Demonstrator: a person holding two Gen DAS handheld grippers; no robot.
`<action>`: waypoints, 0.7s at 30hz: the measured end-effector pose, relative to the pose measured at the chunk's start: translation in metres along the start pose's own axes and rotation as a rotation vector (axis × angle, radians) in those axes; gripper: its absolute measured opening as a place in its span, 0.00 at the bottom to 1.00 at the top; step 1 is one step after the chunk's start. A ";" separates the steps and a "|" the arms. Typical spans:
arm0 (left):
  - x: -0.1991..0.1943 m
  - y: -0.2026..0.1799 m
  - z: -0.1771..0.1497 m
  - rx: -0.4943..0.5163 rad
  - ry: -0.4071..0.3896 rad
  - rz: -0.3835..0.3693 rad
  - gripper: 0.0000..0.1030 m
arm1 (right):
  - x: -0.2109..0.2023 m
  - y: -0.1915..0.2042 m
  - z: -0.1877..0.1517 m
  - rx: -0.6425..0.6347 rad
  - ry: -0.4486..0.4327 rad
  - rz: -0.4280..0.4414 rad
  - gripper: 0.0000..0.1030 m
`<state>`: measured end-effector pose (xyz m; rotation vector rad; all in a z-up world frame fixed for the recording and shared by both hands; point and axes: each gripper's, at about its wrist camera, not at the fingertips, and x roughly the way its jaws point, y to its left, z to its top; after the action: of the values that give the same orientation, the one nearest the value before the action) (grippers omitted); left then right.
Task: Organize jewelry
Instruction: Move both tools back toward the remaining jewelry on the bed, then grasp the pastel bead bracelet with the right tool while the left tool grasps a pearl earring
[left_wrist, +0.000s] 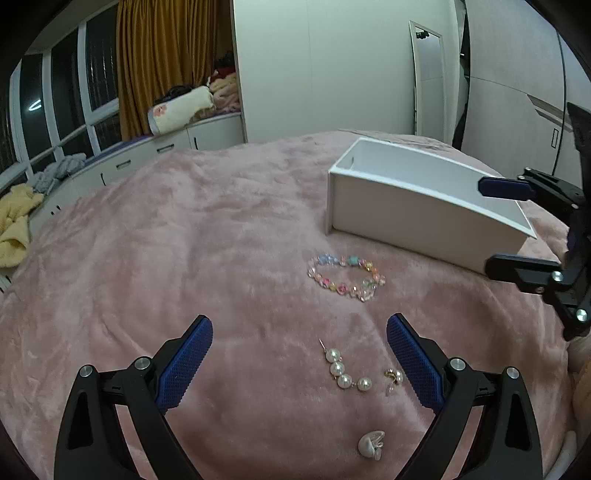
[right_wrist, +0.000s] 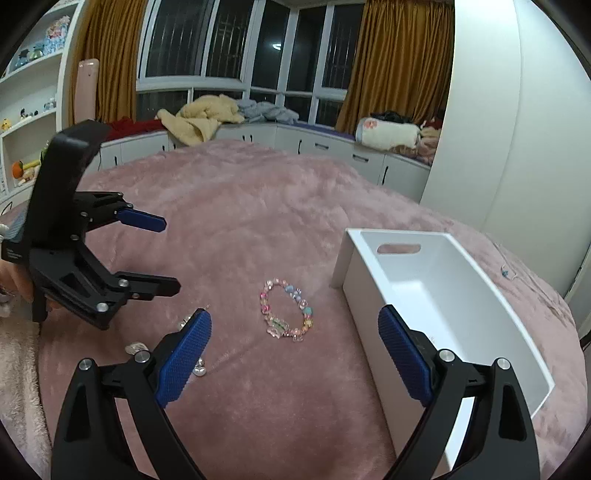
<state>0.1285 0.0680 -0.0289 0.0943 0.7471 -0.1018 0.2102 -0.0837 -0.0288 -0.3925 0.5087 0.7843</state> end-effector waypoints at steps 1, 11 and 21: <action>0.002 0.000 -0.001 0.001 0.007 -0.004 0.93 | 0.003 0.001 -0.001 -0.002 0.009 0.000 0.88; 0.026 -0.006 -0.017 0.041 0.108 -0.037 0.93 | 0.051 0.005 -0.014 0.032 0.147 0.014 0.88; 0.044 -0.004 -0.022 0.020 0.132 -0.110 0.93 | 0.086 -0.009 -0.028 0.159 0.226 0.013 0.85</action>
<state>0.1452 0.0644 -0.0757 0.0793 0.8831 -0.2098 0.2605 -0.0556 -0.0985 -0.3318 0.7802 0.7096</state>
